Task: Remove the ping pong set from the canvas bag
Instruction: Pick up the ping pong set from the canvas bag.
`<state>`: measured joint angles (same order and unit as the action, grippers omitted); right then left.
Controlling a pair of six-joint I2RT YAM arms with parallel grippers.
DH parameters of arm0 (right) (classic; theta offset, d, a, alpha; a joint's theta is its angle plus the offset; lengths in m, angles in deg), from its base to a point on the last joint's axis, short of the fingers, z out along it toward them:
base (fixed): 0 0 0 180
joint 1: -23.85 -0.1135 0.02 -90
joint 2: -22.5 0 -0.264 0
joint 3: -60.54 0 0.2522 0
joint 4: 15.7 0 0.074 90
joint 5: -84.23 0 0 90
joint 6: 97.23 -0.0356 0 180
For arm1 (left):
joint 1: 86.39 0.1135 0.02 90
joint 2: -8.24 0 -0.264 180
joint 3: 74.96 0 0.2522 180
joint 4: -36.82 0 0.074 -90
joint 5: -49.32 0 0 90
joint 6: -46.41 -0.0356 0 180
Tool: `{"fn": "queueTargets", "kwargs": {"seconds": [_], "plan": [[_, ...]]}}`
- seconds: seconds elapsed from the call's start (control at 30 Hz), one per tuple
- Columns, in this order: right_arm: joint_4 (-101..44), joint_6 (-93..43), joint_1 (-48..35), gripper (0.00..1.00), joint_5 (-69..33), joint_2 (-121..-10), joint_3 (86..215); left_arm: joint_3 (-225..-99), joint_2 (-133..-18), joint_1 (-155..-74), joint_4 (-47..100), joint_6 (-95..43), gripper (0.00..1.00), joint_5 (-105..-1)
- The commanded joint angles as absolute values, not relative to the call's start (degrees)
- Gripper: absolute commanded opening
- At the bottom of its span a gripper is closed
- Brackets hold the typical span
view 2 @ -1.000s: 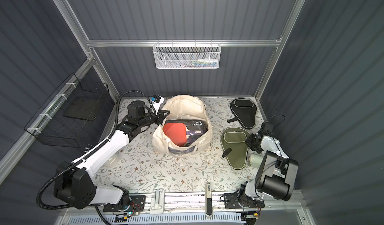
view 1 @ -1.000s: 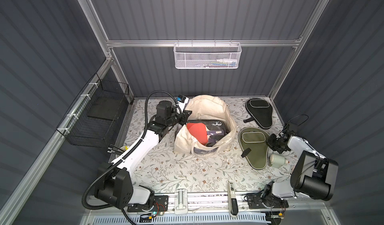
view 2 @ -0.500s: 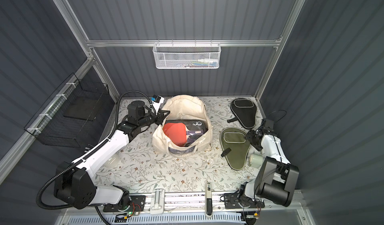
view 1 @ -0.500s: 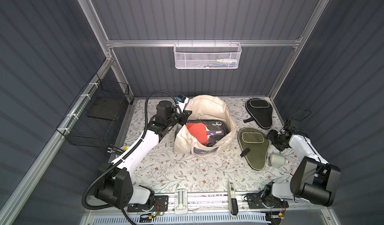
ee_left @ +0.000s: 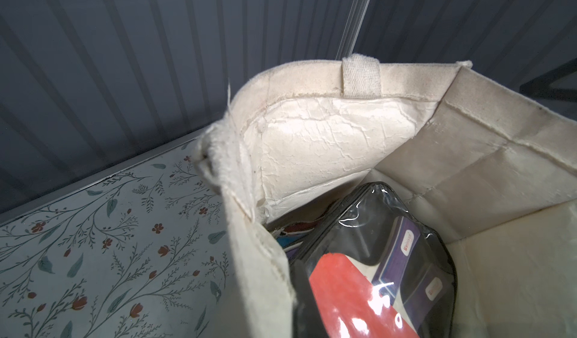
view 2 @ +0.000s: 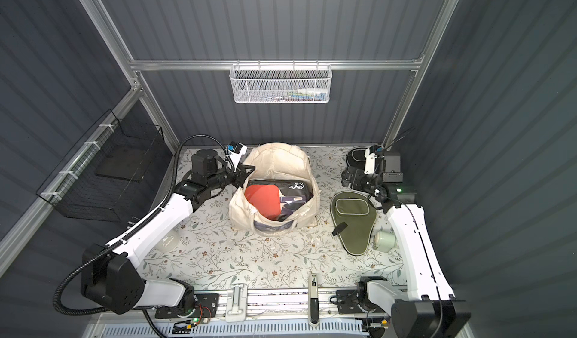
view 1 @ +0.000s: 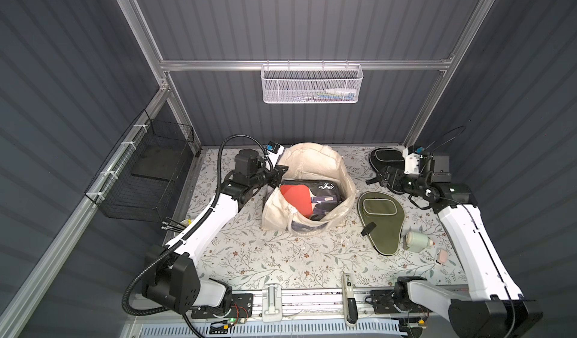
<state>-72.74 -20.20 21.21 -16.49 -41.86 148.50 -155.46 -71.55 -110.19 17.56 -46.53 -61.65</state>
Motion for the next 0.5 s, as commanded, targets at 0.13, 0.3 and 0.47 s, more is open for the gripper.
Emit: {"fn": "queueTargets", "kwargs": {"seconds": [0.13,0.3,0.47], "plan": [[-78.9,-9.3,7.2,0.99,-20.5,-40.3,158.3,-164.2,-69.4,-110.3,21.3,-51.6,0.00,-63.3],[-79.6,-5.9,-2.9,0.99,-20.8,-44.2,162.1,-171.7,-71.3,-110.3,20.3,-54.0,0.00,-63.7],[-79.0,-3.9,-12.0,0.99,-20.4,-49.1,164.3,-174.7,-72.2,-110.3,20.8,-54.9,0.00,-64.2]]}}
